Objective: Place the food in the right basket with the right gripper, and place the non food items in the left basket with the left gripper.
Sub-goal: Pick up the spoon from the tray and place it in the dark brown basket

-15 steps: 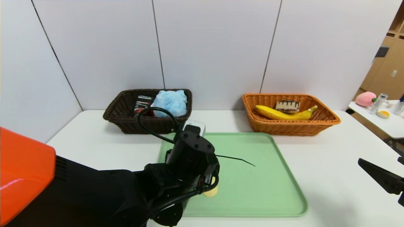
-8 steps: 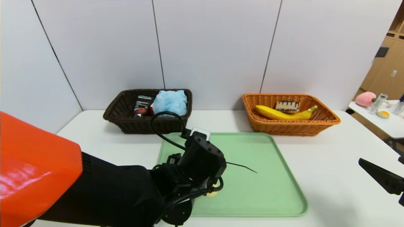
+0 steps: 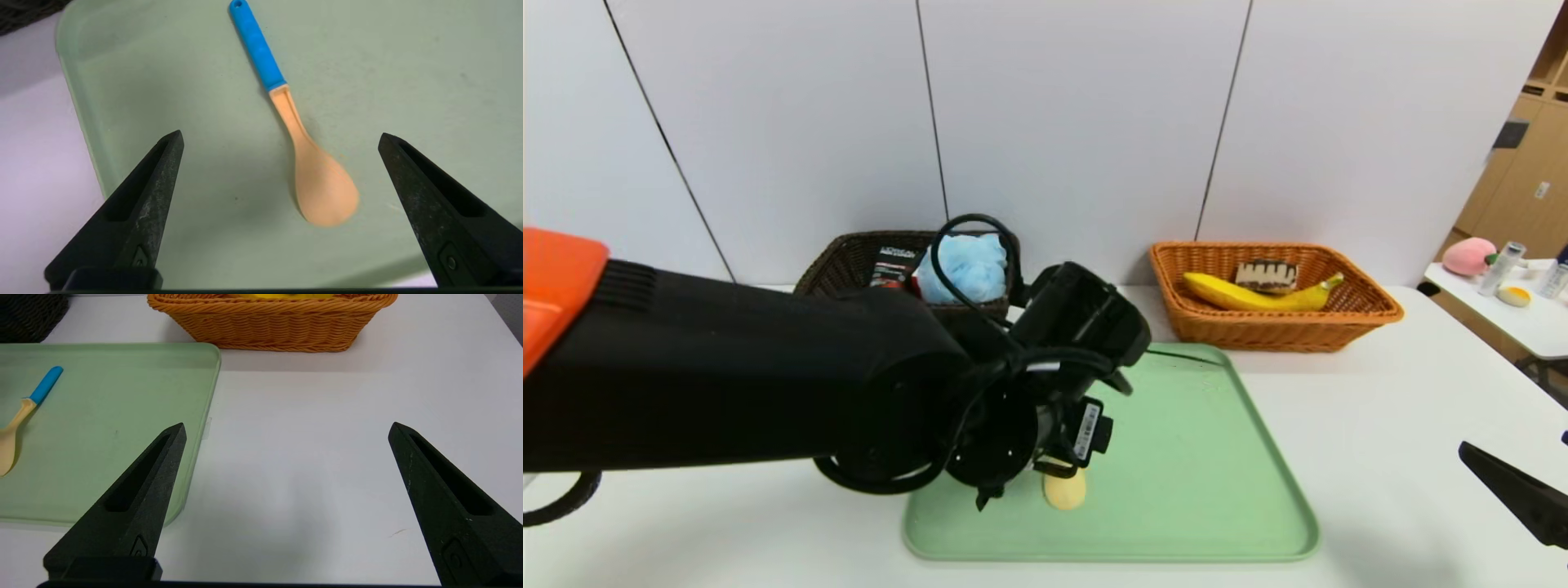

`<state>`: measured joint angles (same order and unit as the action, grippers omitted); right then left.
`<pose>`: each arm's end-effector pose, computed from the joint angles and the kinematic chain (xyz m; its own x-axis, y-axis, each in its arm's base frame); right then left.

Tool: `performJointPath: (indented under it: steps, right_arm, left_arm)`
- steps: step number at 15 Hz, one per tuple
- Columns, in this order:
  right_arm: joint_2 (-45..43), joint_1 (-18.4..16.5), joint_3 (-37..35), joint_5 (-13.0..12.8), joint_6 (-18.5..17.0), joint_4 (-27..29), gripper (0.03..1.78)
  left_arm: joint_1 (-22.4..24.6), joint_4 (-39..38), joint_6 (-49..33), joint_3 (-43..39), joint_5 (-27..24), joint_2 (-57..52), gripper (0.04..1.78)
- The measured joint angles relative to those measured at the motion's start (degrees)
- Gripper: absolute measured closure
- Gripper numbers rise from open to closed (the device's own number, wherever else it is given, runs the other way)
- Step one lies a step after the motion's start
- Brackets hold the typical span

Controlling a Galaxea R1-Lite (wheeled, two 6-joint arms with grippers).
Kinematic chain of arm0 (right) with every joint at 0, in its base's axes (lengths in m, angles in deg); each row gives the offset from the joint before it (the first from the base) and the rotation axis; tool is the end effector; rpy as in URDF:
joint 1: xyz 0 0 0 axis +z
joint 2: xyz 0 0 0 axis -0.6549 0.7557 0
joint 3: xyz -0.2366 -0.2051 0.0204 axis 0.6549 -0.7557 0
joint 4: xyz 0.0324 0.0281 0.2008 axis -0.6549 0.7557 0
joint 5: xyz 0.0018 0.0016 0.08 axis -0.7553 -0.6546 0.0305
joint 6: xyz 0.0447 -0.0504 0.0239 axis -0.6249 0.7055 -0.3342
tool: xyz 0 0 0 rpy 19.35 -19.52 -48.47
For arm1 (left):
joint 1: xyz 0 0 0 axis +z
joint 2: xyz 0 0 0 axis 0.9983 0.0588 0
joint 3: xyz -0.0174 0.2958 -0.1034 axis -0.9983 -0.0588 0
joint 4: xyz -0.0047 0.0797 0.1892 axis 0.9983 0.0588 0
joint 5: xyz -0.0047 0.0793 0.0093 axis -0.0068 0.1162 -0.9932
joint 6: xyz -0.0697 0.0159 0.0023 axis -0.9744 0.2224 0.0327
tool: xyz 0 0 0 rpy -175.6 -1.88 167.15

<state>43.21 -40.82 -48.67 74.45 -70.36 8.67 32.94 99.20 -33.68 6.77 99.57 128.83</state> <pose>0.1329 0.0052 0.1476 0.9746 0.0710 -0.2125 -0.0636 0.9971 0.0415 0.2648 -0.3076 0.1558 0.7087 -0.2269 -0.6680 0.3375 0.9405 0.0385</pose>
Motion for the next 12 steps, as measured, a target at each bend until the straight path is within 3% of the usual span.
performJointPath:
  steps: [4,12]
  right_arm:
    - [-0.88,0.37,-0.55,1.27,0.33,-0.07,0.1]
    - [-1.23,0.41,-0.52,1.52,0.24,-0.07,0.1]
  left_arm:
    - [-0.09,13.17,-8.91,11.61,-4.06,4.11,0.13]
    - [1.34,10.54,-12.13,13.24,-3.85,11.35,0.13]
